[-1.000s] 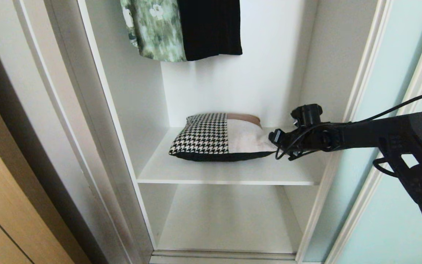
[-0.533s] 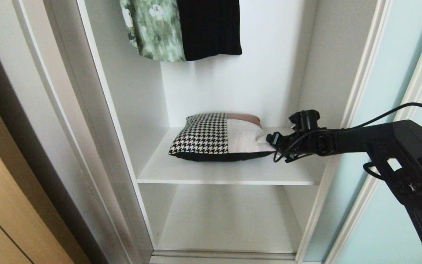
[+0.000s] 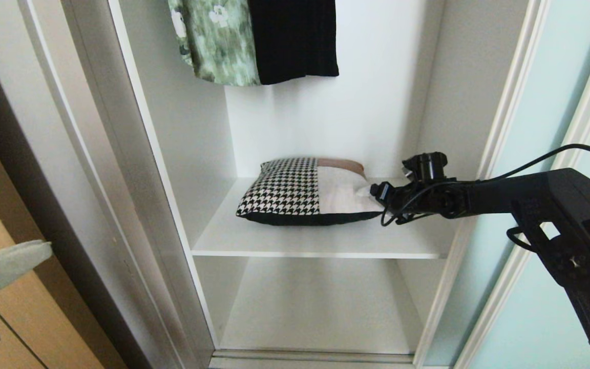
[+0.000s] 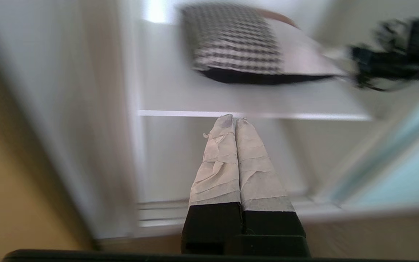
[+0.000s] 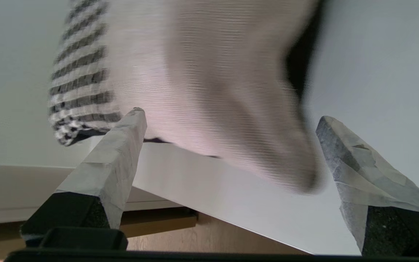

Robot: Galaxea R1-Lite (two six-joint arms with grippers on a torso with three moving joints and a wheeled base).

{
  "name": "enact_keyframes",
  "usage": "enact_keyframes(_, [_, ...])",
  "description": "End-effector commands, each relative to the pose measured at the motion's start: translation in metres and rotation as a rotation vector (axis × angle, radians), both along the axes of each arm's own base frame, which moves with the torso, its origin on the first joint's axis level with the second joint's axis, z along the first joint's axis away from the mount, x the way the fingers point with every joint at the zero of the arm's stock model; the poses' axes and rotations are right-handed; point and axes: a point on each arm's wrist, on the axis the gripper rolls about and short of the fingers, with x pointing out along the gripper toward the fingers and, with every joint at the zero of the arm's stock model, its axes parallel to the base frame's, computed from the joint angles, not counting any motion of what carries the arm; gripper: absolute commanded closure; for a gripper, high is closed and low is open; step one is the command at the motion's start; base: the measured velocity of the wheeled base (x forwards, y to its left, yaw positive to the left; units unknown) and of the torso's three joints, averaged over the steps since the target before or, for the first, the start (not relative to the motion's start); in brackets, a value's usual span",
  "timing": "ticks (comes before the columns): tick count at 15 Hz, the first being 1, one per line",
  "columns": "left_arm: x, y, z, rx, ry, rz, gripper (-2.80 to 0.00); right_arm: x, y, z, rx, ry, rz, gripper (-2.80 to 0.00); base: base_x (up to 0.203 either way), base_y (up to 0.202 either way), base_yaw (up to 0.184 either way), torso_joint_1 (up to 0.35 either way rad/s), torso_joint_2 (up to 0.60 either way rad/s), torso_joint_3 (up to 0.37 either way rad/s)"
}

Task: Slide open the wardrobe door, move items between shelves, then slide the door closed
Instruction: Place the pillow on the lower shelf

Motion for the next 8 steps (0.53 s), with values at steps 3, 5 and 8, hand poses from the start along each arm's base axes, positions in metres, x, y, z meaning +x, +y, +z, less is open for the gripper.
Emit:
enact_keyframes(3, [0.079, -0.004, 0.002, -0.044, 0.176, -0.131, 0.0, 0.003, -0.002, -0.003, 0.01, -0.013, 0.004, 0.0, 0.0, 0.0, 0.0, 0.0, 0.0, 0.0])
enact_keyframes(5, [0.111, -0.005, -0.004, -0.067, 0.233, -0.144, 0.0, 0.003, -0.001, -0.005, 0.019, -0.01, 0.024, 0.0, 0.0, 0.0, 0.0, 0.0, 0.0, 0.0])
enact_keyframes(8, [0.165, -0.007, -0.027, -0.097, 0.258, -0.147, 0.0, 0.003, -0.001, -0.006, 0.031, -0.005, 0.05, 0.0, 0.0, 0.0, 0.0, 0.0, 0.0, 0.0])
